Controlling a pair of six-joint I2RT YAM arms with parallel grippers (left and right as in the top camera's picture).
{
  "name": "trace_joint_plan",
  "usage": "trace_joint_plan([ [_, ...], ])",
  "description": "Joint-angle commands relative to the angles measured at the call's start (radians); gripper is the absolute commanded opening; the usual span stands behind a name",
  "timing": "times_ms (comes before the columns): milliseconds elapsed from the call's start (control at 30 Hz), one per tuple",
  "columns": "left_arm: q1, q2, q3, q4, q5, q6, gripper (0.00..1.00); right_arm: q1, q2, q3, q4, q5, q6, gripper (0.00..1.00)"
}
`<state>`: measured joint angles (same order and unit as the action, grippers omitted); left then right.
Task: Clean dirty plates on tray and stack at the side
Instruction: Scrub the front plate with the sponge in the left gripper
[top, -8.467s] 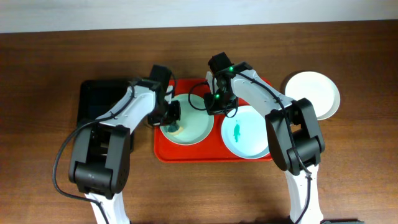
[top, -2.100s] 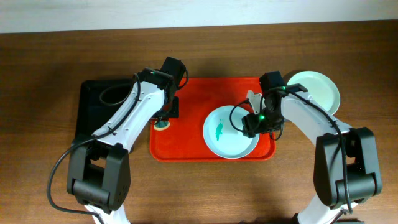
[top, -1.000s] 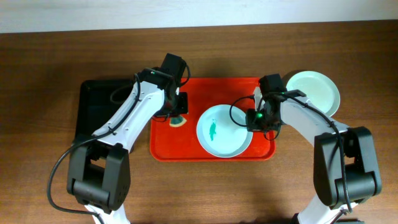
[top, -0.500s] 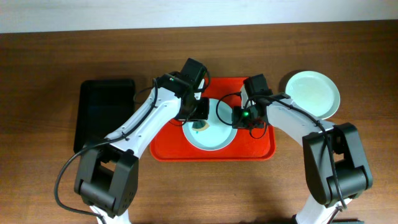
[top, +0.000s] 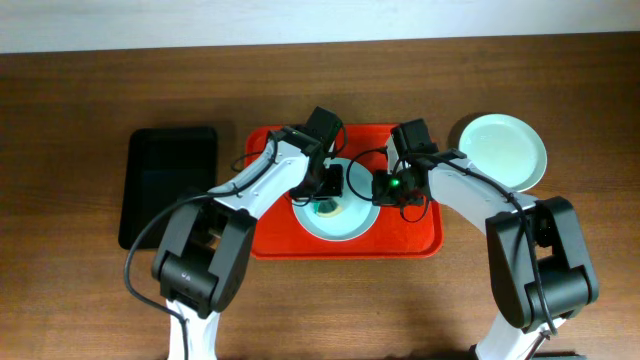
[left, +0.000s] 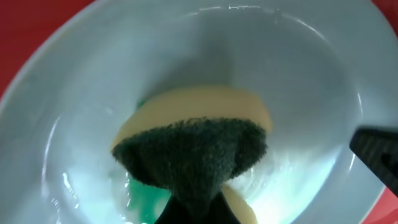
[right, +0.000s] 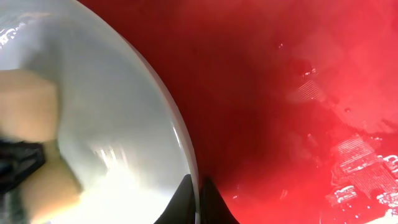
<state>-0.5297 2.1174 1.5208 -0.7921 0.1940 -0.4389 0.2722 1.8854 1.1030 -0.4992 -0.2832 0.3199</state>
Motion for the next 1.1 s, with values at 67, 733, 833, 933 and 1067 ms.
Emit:
trace_joint_plan([
  [67,-0.007,0.037,-0.002,-0.025,-0.198,-0.009,0.00,0.009,0.034,-0.007,0.002,0.014,0.011,0.04],
  [733,0.035,0.026,0.231,-0.225,0.047,0.062,0.00,0.009,0.034,-0.007,-0.001,0.014,0.011,0.04],
  [833,0.035,0.026,0.174,-0.205,0.045,0.074,0.00,0.009,0.034,-0.007,-0.002,0.014,0.011,0.04],
  [933,0.035,0.026,0.089,-0.161,-0.082,0.074,0.00,0.009,0.034,-0.007,-0.001,0.014,0.011,0.04],
  [1067,0.035,0.027,0.011,-0.080,-0.158,0.074,0.00,0.009,0.034,-0.007,-0.001,0.014,0.011,0.04],
])
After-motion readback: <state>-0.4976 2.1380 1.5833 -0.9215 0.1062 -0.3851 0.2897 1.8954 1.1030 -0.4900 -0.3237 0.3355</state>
